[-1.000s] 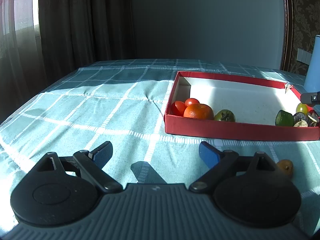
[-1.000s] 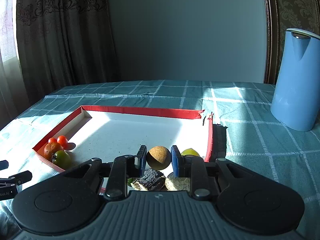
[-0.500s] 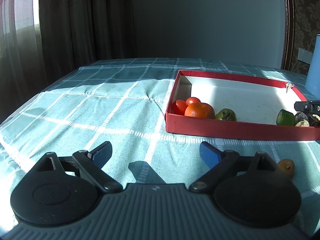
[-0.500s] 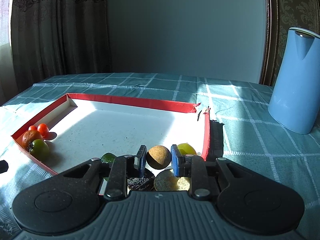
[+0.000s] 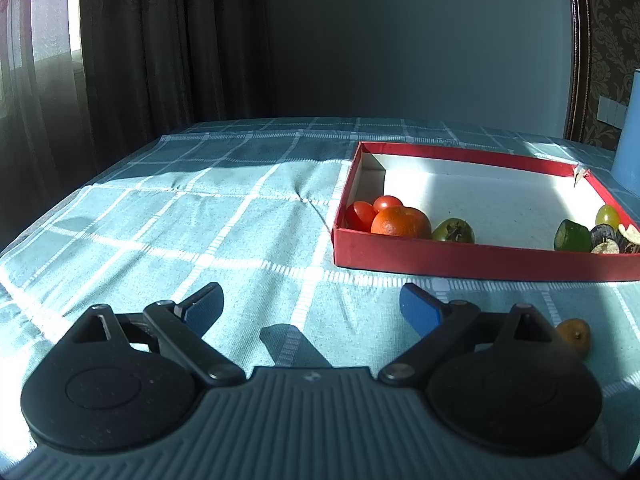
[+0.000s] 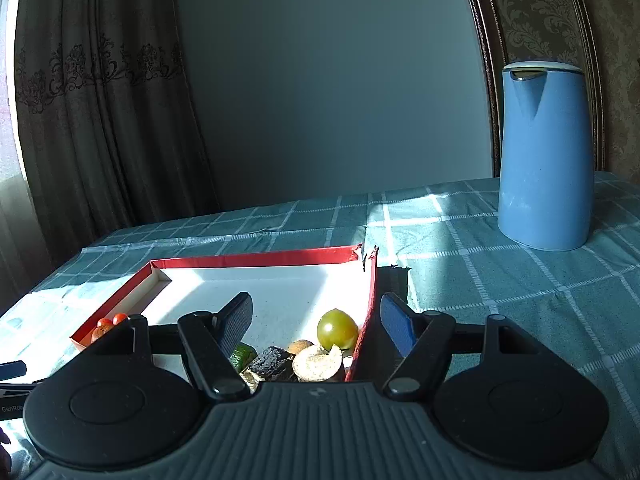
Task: Organize fruits
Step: 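Reach the left tool to the small brown kiwi and close on it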
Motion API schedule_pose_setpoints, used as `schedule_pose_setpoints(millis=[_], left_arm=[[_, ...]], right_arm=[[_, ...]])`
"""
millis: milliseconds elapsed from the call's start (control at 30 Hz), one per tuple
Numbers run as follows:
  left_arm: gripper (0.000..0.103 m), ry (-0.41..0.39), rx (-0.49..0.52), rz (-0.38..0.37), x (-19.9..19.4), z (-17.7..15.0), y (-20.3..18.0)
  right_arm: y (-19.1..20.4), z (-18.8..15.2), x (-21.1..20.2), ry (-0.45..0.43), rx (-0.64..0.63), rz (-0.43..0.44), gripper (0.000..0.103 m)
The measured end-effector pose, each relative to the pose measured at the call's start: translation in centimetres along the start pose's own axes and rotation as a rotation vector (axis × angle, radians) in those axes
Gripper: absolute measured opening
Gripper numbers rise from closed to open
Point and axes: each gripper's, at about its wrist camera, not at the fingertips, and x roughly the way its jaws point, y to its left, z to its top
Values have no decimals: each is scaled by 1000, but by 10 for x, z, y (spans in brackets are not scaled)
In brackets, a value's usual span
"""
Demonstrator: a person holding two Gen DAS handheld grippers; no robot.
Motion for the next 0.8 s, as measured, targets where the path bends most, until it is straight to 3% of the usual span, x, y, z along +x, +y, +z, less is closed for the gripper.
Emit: schedule_pose_setpoints(millis=[167,367,533,800], left_arm=[[94,-19,18,-4,-8,-2,-8],[94,-30,56,-57,-22,-5,-36],[95,-43,92,-109,-32,-8,-65],[95,-45,146,-156,-39,-9,-101]], right_arm=[[-19,-28,-27,52,-7,-9,75],[-26,-55,-24,144,-23,-54,78],[-24,-59,-14,218,-30,-95,87],[-20,-60,-12,236,-65,-109,90]])
